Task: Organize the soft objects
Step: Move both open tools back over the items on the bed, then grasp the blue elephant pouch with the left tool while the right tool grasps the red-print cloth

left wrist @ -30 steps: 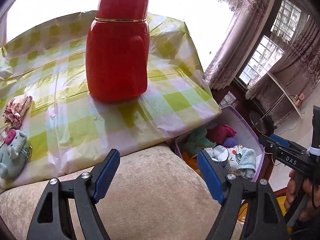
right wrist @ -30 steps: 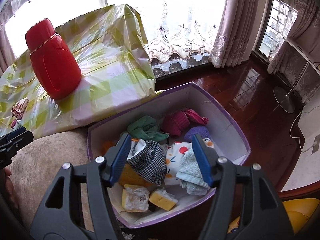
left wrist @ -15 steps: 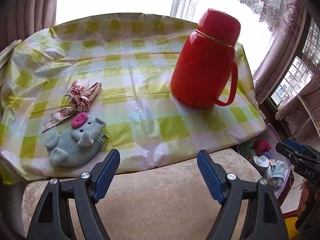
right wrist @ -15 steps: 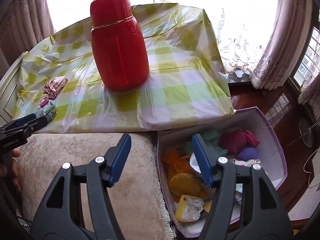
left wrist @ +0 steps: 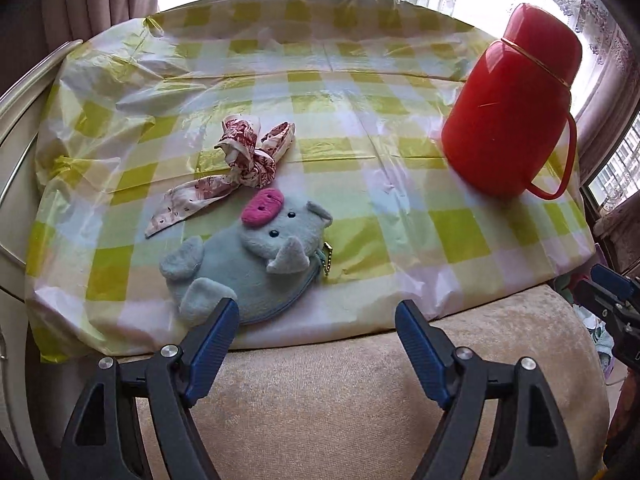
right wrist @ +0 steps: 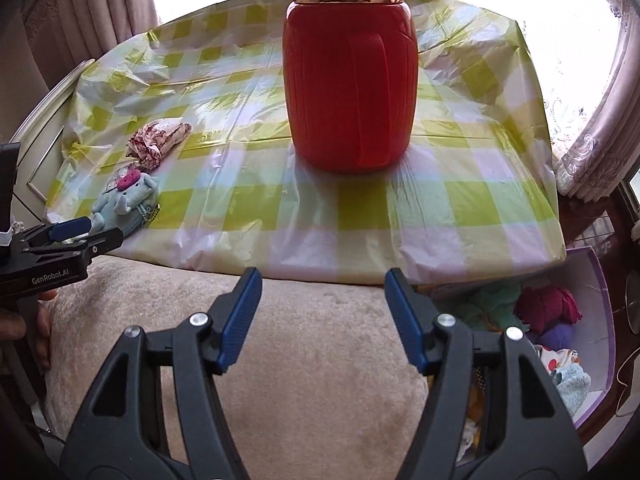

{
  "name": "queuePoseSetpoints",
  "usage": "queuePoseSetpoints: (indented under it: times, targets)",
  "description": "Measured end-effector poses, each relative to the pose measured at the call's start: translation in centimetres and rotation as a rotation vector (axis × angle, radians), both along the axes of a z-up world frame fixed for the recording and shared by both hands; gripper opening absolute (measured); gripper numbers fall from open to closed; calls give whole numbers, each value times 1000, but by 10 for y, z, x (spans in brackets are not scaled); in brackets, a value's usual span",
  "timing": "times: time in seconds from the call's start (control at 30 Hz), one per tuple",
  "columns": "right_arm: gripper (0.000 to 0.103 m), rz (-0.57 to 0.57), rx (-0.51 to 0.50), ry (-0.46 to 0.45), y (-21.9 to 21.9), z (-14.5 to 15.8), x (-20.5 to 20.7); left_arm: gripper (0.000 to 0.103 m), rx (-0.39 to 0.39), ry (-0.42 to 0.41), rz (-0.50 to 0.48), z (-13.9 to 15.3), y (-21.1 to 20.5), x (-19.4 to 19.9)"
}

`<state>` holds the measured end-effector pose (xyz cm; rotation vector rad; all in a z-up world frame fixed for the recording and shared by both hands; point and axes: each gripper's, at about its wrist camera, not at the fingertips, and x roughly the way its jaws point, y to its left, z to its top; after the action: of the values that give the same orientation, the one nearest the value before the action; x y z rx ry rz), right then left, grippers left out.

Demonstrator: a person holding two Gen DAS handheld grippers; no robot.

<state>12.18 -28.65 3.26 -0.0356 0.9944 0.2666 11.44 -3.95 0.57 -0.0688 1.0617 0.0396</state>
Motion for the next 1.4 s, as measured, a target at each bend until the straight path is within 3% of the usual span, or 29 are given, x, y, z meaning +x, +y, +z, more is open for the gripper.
queuePoseSetpoints:
  times: [0.33, 0.6, 0.73, 0.9, 1.1, 1.27, 1.4]
  targets:
    - [67, 77, 2, 20, 44, -10, 22, 85, 26, 51, -26, -14, 31, 24]
    - [69, 132, 1, 35, 76, -19, 42, 87, 43, 76, -113, -25, 43, 43]
    - [70, 157, -6, 36, 91, -22, 52, 101, 20, 87, -166, -30, 45, 51]
    - [71, 177, -12, 39, 105, -25, 60, 101, 3, 63, -183, -27, 58, 57]
    - [71, 191, -10, 51, 113, -29, 65, 101, 128, 17, -383, -15, 50, 54]
    - [71, 196, -1, 54, 120, -29, 72, 102, 161, 73, -522, -30, 44, 59]
    - [71, 209, 0, 49, 129, -28, 77, 103, 189, 107, -579, -44, 43, 67]
